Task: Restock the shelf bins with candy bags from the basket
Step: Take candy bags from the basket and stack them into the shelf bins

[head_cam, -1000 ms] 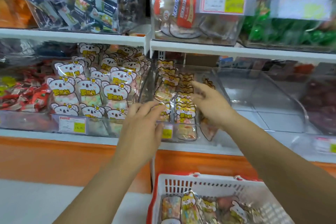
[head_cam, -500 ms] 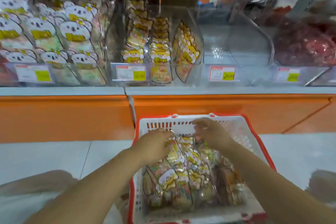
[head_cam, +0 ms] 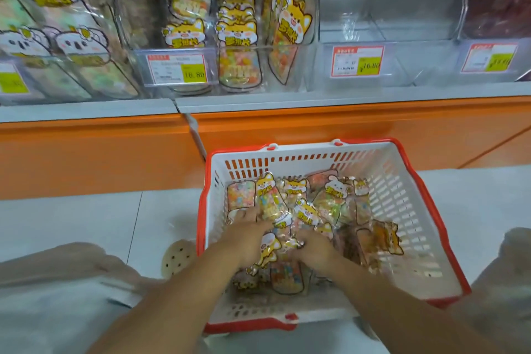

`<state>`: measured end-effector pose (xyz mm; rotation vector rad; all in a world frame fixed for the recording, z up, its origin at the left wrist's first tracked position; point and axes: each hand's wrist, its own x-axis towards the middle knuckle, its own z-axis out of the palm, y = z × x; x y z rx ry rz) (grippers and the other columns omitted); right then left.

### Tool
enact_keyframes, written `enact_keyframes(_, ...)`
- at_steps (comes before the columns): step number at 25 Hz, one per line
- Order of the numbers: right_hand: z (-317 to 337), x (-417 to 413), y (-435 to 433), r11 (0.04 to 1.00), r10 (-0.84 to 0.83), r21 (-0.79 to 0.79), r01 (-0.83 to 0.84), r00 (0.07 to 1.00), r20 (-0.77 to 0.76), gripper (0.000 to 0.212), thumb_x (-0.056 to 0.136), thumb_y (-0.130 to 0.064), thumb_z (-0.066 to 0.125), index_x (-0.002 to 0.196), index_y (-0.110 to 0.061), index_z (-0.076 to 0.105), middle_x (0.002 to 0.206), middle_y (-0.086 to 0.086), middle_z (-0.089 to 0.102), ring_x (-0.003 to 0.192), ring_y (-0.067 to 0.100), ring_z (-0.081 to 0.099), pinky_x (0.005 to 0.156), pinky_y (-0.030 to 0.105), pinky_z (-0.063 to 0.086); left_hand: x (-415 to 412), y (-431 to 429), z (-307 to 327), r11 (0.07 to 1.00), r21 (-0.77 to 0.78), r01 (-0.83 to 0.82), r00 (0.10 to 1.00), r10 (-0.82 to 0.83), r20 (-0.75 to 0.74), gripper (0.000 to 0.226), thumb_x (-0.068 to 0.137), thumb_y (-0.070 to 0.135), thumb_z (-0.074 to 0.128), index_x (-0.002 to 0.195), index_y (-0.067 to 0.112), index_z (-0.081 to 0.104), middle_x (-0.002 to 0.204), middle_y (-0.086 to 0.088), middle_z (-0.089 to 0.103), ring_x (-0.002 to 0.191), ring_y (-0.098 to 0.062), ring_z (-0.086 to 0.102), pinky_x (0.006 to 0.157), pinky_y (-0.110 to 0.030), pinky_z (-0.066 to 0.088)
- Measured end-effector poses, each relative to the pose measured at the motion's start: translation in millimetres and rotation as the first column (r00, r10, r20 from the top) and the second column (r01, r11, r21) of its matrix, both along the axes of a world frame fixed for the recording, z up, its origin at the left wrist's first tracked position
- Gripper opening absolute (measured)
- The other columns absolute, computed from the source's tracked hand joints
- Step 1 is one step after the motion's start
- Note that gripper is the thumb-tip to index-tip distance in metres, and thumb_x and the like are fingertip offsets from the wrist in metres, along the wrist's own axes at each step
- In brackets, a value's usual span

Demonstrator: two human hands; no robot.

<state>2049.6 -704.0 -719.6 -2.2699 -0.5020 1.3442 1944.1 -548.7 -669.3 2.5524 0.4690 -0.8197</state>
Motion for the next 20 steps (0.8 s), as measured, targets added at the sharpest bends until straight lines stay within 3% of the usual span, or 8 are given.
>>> enact_keyframes(5,23,32,-18,0.832,-0.491,0.118,0.542,0.819,-0.297,0.044,0.068,-0.005,0.085,0.104,0.002,0.060,0.088,0.015,0.070,0.057,0.024,0.063,0.056,0.035,0.058,-3,0,-2,0.995,0.067,0.069,0.997,-0.067,-0.024,0.093,0.081,0.004,0.067,0.153,0.034,0.016,0.161,-0.001,-0.011,0.147,-0.031,-0.004,0.113,-0.048,0.028)
enact_keyframes(7,38,49,-27,0.828,-0.539,0.103,0.552,0.832,-0.128,0.029,0.081,-0.009,0.075,0.101,-0.007,0.053,0.075,0.010,0.060,0.060,0.025,0.059,0.055,0.039,0.054,-1,-5,-3,0.997,0.067,0.034,0.998,-0.037,0.042,0.089,0.082,0.019,0.070,0.153,0.035,0.018,0.160,0.000,-0.005,0.145,-0.030,0.000,0.115,-0.046,0.023)
enact_keyframes(9,49,57,-33,0.800,-0.574,0.111,0.590,0.806,-0.145,0.027,0.088,-0.013,0.069,0.107,-0.018,0.050,0.083,0.006,0.056,0.072,0.024,0.058,0.062,0.039,0.052,8,-14,5,0.979,-0.139,-0.150,0.968,0.174,0.179,0.075,0.088,0.033,0.066,0.151,0.034,0.026,0.158,0.003,0.016,0.143,-0.022,0.014,0.113,-0.037,0.024)
enact_keyframes(11,56,54,-30,0.738,-0.570,0.155,0.657,0.730,-0.378,0.021,0.088,-0.012,0.068,0.097,-0.021,0.052,0.094,0.007,0.062,0.086,0.026,0.061,0.073,0.040,0.052,21,-22,11,0.775,-0.530,-0.344,0.870,0.475,0.130,0.068,0.088,0.041,0.067,0.146,0.033,0.034,0.142,0.012,0.040,0.132,-0.011,0.037,0.102,-0.023,0.034)
enact_keyframes(13,56,46,-20,0.719,-0.514,0.183,0.670,0.690,-0.510,0.016,0.090,-0.015,0.067,0.100,-0.015,0.054,0.099,0.010,0.064,0.088,0.028,0.064,0.077,0.040,0.055,28,-27,6,0.537,-0.713,-0.451,0.781,0.623,-0.024,0.063,0.079,0.042,0.076,0.135,0.027,0.050,0.130,0.014,0.053,0.117,-0.007,0.054,0.095,-0.024,0.045)
enact_keyframes(15,49,50,-12,0.742,-0.515,0.227,0.632,0.752,-0.411,0.031,0.095,-0.029,0.059,0.116,-0.006,0.058,0.095,0.013,0.061,0.080,0.026,0.061,0.066,0.031,0.052,26,-22,-4,0.519,-0.687,-0.508,0.712,0.702,0.004,0.033,0.078,0.033,0.077,0.102,0.013,0.065,0.108,0.000,0.069,0.098,-0.019,0.066,0.089,-0.031,0.050)
enact_keyframes(17,39,59,-11,0.866,-0.463,0.198,0.460,0.886,-0.032,0.035,0.100,-0.031,0.047,0.125,-0.008,0.057,0.097,0.018,0.062,0.071,0.022,0.054,0.061,0.027,0.046,19,-13,-11,0.476,-0.643,-0.600,0.615,0.789,0.010,0.022,0.084,0.021,0.073,0.077,0.012,0.054,0.079,-0.005,0.060,0.072,-0.021,0.060,0.065,-0.022,0.043)
enact_keyframes(20,25,56,-12,0.977,-0.214,0.051,0.209,0.965,0.153,0.028,0.097,-0.025,0.053,0.124,-0.016,0.055,0.102,0.010,0.063,0.075,0.018,0.057,0.067,0.033,0.049,8,1,-12,0.320,-0.678,-0.662,0.504,0.859,-0.087,0.024,0.088,0.020,0.070,0.106,0.013,0.056,0.101,-0.004,0.064,0.086,-0.017,0.061,0.072,-0.025,0.044)
